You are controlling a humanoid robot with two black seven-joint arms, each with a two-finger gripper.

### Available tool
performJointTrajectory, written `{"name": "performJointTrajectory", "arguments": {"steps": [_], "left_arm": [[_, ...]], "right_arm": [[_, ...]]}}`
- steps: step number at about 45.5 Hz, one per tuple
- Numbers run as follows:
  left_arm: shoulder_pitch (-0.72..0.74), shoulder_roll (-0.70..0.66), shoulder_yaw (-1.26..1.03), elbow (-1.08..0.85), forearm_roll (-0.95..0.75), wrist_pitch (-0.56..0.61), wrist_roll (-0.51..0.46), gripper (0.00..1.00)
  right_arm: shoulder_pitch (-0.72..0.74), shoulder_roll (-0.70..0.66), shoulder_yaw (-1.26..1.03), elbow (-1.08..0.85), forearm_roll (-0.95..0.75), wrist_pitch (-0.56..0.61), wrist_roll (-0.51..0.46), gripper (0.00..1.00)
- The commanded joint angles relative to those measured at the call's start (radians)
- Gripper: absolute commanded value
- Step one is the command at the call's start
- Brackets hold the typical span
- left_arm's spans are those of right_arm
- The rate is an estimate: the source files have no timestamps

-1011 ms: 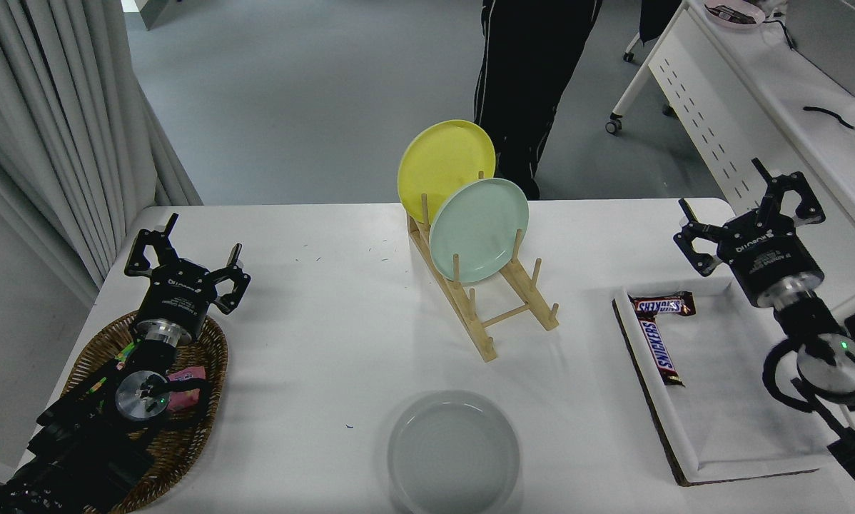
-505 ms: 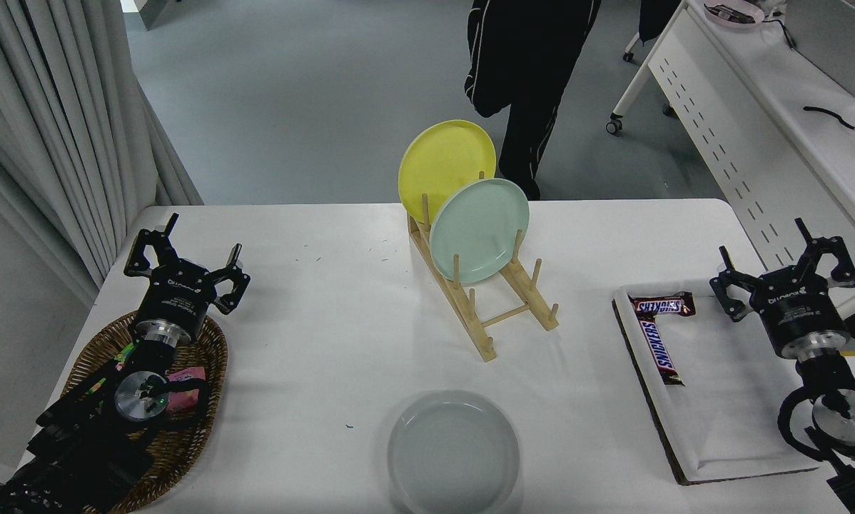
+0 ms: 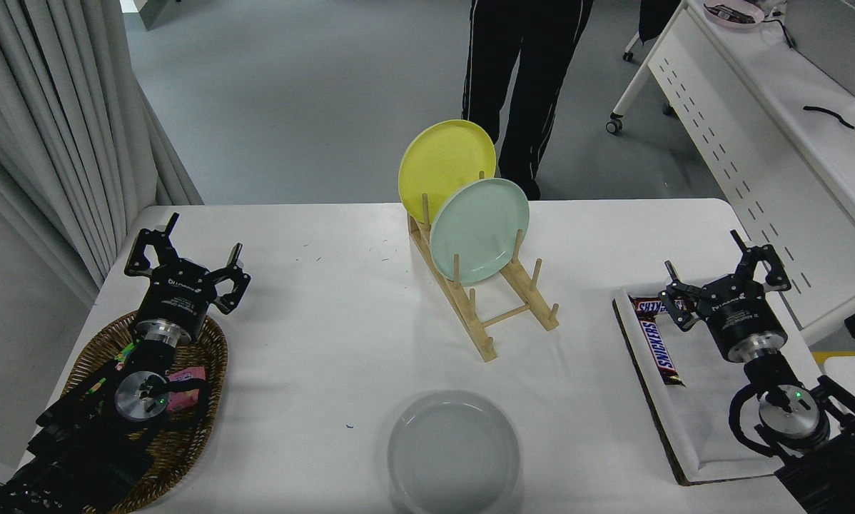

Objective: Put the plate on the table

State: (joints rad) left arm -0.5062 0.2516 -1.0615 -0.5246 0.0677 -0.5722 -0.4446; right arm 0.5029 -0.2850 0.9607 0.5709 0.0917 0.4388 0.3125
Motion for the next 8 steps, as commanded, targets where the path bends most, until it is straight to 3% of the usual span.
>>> {"name": "performJointTrajectory", "arguments": {"steps": [1, 8], "left_arm": [[0.000, 0.000, 0.000, 0.000, 0.000, 0.000, 0.000, 1.00], [0.000, 0.000, 0.000, 0.000, 0.000, 0.000, 0.000, 1.00]], "right_arm": [[0.016, 0.030, -0.011, -0.043, 0.000, -0.003, 0.000, 0.99], [0.020, 0.041, -0.013, -0.045, 0.000, -0.003, 0.000, 0.99]]}}
